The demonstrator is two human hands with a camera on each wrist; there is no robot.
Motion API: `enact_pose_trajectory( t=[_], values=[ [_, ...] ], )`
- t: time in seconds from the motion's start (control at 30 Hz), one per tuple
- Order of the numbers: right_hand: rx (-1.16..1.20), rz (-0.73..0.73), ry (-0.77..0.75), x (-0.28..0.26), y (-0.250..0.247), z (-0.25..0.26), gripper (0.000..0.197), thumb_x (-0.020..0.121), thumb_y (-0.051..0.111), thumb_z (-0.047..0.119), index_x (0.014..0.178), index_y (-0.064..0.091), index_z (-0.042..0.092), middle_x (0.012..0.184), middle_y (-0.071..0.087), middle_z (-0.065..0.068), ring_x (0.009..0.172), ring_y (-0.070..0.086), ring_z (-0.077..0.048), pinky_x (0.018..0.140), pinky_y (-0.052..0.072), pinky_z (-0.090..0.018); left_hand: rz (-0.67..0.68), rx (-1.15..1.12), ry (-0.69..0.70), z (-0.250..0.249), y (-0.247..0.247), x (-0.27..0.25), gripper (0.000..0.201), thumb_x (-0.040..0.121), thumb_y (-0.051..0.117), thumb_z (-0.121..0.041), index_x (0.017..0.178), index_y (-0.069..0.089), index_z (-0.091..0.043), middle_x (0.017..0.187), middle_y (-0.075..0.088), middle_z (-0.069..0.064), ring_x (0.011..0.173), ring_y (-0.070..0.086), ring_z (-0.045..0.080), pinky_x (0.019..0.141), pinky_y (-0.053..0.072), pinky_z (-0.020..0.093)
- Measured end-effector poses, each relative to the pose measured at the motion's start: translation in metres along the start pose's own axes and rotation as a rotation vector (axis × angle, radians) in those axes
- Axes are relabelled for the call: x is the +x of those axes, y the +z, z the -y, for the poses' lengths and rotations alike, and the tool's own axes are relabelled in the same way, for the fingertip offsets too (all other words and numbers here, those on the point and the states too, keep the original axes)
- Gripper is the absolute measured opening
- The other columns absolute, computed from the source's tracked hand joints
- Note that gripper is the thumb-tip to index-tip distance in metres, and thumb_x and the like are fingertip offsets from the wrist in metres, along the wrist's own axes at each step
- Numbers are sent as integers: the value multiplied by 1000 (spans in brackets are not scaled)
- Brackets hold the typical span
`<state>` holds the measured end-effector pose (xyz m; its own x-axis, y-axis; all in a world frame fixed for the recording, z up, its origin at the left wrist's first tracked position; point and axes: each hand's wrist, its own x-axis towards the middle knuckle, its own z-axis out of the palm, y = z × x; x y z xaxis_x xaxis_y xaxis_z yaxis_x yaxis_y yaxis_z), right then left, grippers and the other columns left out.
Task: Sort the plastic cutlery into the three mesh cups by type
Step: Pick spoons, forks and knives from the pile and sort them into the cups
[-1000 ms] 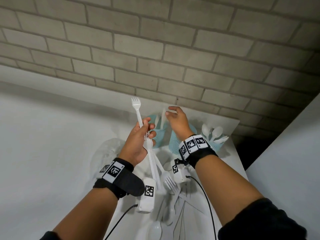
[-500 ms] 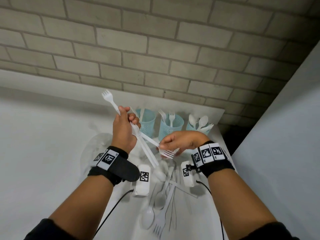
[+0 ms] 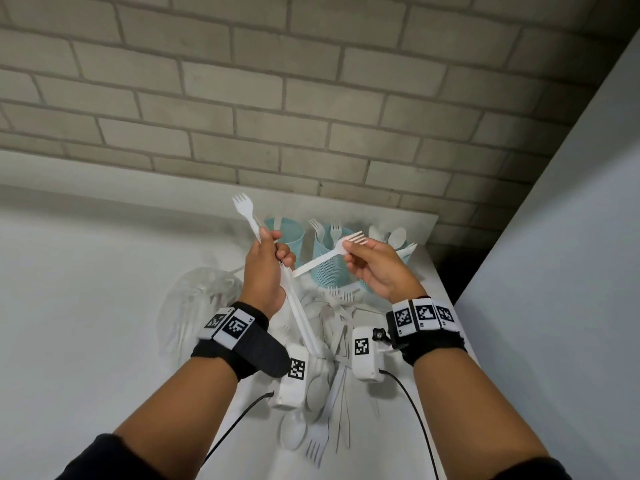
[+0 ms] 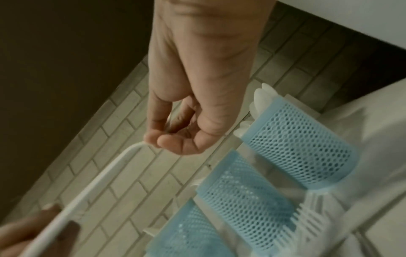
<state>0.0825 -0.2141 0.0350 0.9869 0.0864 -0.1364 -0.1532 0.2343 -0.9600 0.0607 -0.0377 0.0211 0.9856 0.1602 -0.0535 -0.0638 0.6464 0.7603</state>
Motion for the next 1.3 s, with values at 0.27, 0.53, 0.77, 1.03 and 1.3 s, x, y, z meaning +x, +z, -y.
enact_pose_trajectory(
  t=[0.27,0.53,0.77,1.03,1.3],
  values=[
    [3,-54,3,-3,26,10,13,101,38,17,95,48,13,62,56,-5,52,59,-13,59,55,-30,184,218,-114,11,2,-10,41,99,26,-47,90,51,-16,54,33,-6,43,37,7,51,32,22],
    [-107,-105,-121,-4,36,17,24,88,62,10,106,46,16,71,49,-1,53,39,-6,44,32,-16,372,406,-117,11,5,-15,43,100,26,-44,90,55,-14,54,35,-6,45,37,7,47,36,21],
    [-415,-187,-203,-2,54,21,51,81,72,27,122,47,9,99,59,-5,77,54,-10,58,42,-17,470,571,-89,14,13,-21,36,102,26,-34,92,55,-15,64,33,-1,53,37,9,55,35,18],
    [-524,-287,-272,0,56,28,14,95,40,7,96,53,12,68,53,2,62,48,-11,59,42,-22,420,549,-99,12,20,-21,24,102,31,-16,114,51,-12,72,39,0,60,38,10,60,34,20],
    [23,-117,27,-6,22,17,16,94,53,27,88,55,13,57,39,3,32,29,-1,30,22,-13,131,-8,-198,-3,8,-5,48,77,17,18,96,48,-12,73,39,3,59,36,12,57,31,22]
  ],
)
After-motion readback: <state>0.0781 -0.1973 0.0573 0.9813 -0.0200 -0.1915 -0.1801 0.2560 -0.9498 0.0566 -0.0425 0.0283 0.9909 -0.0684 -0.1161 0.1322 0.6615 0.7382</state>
